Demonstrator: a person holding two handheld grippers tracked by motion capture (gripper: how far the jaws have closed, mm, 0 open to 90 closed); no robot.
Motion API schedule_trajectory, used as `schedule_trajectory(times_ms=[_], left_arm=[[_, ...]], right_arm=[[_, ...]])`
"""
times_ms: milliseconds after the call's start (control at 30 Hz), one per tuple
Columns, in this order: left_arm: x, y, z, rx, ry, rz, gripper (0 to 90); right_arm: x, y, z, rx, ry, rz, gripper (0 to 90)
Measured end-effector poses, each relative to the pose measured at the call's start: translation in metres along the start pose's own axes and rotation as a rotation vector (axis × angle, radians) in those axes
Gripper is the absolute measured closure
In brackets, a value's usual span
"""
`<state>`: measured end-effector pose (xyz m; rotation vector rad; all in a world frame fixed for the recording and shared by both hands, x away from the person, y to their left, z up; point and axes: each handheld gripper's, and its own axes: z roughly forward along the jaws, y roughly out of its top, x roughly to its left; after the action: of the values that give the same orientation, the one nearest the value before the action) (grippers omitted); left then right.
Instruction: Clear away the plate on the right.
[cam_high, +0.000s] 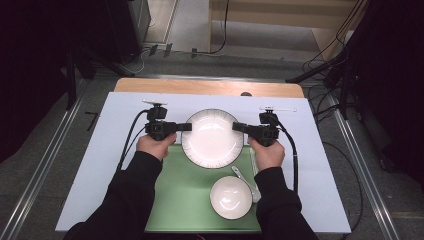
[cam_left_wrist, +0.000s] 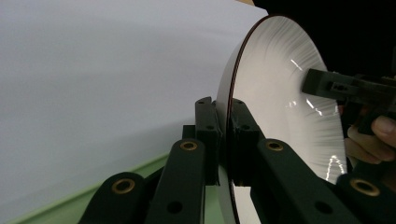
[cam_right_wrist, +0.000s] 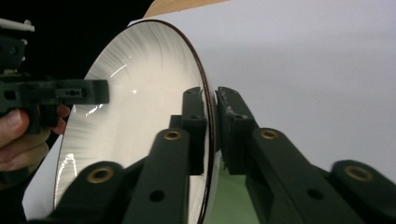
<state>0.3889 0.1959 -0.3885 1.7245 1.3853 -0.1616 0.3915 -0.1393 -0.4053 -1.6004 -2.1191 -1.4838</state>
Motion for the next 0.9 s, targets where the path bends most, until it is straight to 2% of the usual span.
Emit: schedule_trajectory(times_ms=[33,167,233,333,467,567,733,900], left_arm=[[0.001,0.0,-0.001,0.01,0.005,0.007,85.9],[0.008,0.001,-0.006,0.029,0.016,-0.008,85.9],[0.01,0.002,-0.01,0.027,0.023,-0.01,85.7],[0.014,0.004,-0.016,0.027,0.018,-0.022,85.8],[0.021,0.004,-0.024,0.031,0.022,-0.029,85.7],[0.023,0.003,-0.032,0.034,0.028,-0.029,85.6],[0.031,-0.002,-0.043,0.029,0.016,-0.051,85.7],[0.035,-0.007,-0.053,0.039,0.029,-0.032,85.5]], right_arm=[[0.0,0.0,-0.001,-0.002,-0.002,-0.004,77.0],[-0.001,0.001,-0.008,-0.025,-0.007,-0.031,69.1],[-0.002,0.002,-0.014,-0.027,-0.026,-0.046,66.8],[-0.005,0.001,-0.022,-0.026,-0.029,-0.046,63.9],[-0.014,-0.003,-0.034,-0.03,-0.033,-0.036,65.3],[-0.021,-0.007,-0.04,-0.015,-0.065,-0.052,64.9],[-0.031,-0.014,-0.051,-0.008,-0.098,-0.062,59.8],[-0.038,-0.021,-0.063,-0.02,-0.111,-0.063,54.1]])
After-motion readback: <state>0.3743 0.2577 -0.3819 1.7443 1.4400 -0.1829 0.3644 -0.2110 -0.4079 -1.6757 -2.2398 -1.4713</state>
